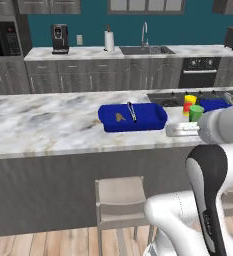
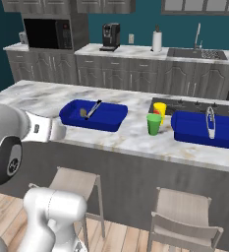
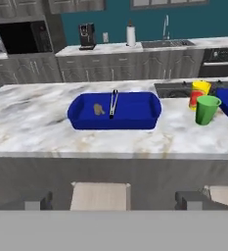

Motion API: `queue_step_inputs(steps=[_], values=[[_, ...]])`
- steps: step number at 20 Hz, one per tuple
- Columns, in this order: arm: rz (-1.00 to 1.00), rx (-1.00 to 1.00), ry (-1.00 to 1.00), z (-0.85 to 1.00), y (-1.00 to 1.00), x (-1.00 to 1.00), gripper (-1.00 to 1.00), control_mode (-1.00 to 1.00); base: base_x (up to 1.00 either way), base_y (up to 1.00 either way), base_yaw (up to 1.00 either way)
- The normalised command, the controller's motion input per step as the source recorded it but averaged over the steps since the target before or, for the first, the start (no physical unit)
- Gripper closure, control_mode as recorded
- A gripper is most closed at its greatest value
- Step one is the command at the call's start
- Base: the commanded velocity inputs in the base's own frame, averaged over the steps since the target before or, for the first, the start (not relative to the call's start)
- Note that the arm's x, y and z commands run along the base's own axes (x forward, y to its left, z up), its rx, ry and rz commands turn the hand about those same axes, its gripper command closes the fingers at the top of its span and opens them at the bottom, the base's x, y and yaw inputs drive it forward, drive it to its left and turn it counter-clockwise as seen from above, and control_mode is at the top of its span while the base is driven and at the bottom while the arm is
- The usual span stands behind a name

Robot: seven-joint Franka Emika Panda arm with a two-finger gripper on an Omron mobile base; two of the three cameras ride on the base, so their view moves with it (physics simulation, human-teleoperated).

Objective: Gather the garlic and bell pepper from the fridge and place them on a tray on the dining counter. Then gather the steaks from the fridge and place them on the other tray.

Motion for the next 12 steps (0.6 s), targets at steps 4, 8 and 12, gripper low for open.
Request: queue_step_inputs(steps=[4, 8, 12], values=[[-0.02, 0.0, 0.0, 0.0, -0.05, -0.13, -1.0, 1.0, -0.5, -0.15, -0.05], [0.0, 0.0, 0.0, 0.0, 0.0, 0.0, -1.0, 1.0, -1.0, -0.32, -0.12], [0.0, 0.0, 0.0, 0.0, 0.0, 0.0, -1.0, 1.0, -0.8, -0.53, -0.42]])
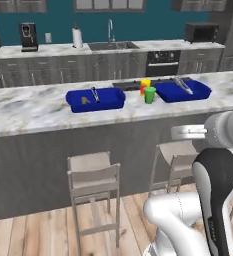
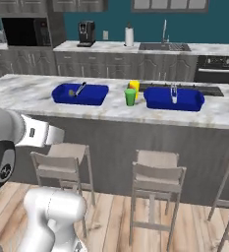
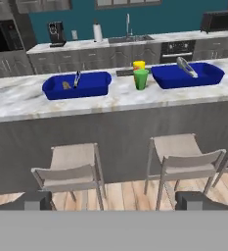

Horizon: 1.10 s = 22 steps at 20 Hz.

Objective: Gather the garlic and bell pepper from the fridge and place them on a tray on the dining counter. Then gather the steaks from the fridge and place them on the other tray.

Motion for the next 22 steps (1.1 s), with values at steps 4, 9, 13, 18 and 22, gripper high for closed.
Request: queue_step_inputs(steps=[4, 9, 13, 18, 22], values=[[0.0, 0.0, 0.0, 0.0, 0.0, 0.0, -1.0, 1.0, -0.04, -0.37, -0.6], [0.0, 0.0, 0.0, 0.0, 0.0, 0.0, -1.0, 1.0, 0.0, -0.45, -0.64], [0.0, 0.0, 0.0, 0.0, 0.0, 0.0, -1.0, 1.0, 0.0, -0.64, -0.6], [0.0, 0.0, 0.0, 0.0, 0.0, 0.0, -1.0, 1.0, 0.01, -0.71, -0.59], [0.0, 0.0, 0.0, 0.0, 0.0, 0.0, -1.0, 1.0, 0.05, -0.8, -0.57]])
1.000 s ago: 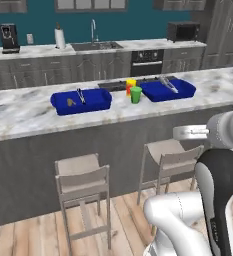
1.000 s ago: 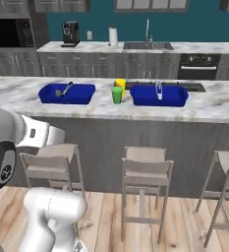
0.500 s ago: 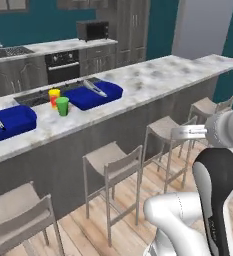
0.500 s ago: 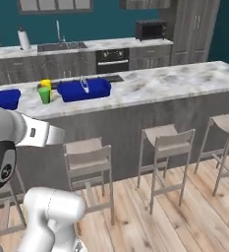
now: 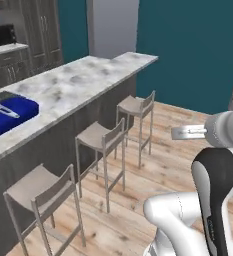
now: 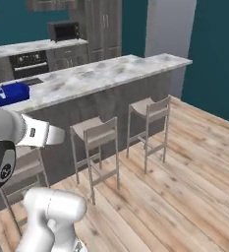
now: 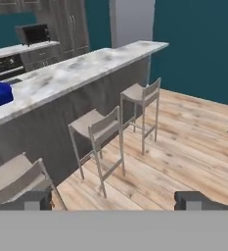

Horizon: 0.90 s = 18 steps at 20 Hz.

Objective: Gather the garlic and bell pepper from the fridge and place them on a tray on the dining counter. Then gather the steaks from the fridge and place them on the other tray.

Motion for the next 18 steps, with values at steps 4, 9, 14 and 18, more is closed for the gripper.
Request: queue_step_inputs(steps=[4, 9, 14, 18], values=[[0.0, 0.0, 0.0, 0.0, 0.0, 0.0, -1.0, 1.0, 0.06, -0.87, -0.56], [0.0, 0.0, 0.0, 0.0, 0.0, 0.0, -1.0, 1.0, 0.03, -0.89, -0.53], [0.0, 0.0, 0.0, 0.0, 0.0, 0.0, -1.0, 1.0, 0.39, -0.54, -0.41], [0.0, 0.0, 0.0, 0.0, 0.0, 0.0, -1.0, 1.0, 0.89, -0.14, -0.3]])
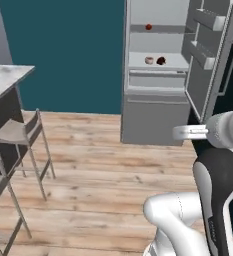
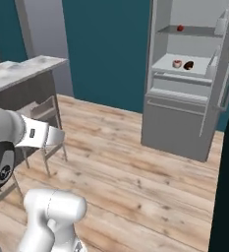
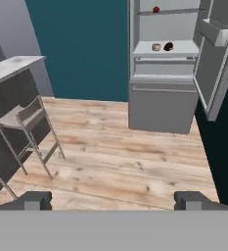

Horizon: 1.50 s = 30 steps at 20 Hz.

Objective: Gather the garlic and bell pepper from the fridge and place them on a tray on the dining counter. Then gather the steaks from the fridge and place them on the other tray.

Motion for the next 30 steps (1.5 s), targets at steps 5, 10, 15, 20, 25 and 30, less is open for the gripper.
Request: queue_step_inputs(steps=[5, 10, 15, 20, 25, 30], values=[[0.0, 0.0, 0.0, 0.0, 0.0, 0.0, -1.0, 1.0, 0.99, -0.26, -0.26], [0.0, 0.0, 0.0, 0.0, 0.0, 0.0, -1.0, 1.0, 0.97, -0.31, -0.25], [0.0, 0.0, 0.0, 0.0, 0.0, 0.0, -1.0, 1.0, 1.0, -0.08, -0.19], [0.0, 0.0, 0.0, 0.0, 0.0, 0.0, -1.0, 1.0, 1.0, -0.21, -0.18], [0.0, 0.0, 0.0, 0.0, 0.0, 0.0, -1.0, 1.0, 1.0, -0.05, -0.15], [0.0, 0.0, 0.0, 0.0, 0.0, 0.0, -1.0, 1.0, 1.0, -0.01, -0.12]])
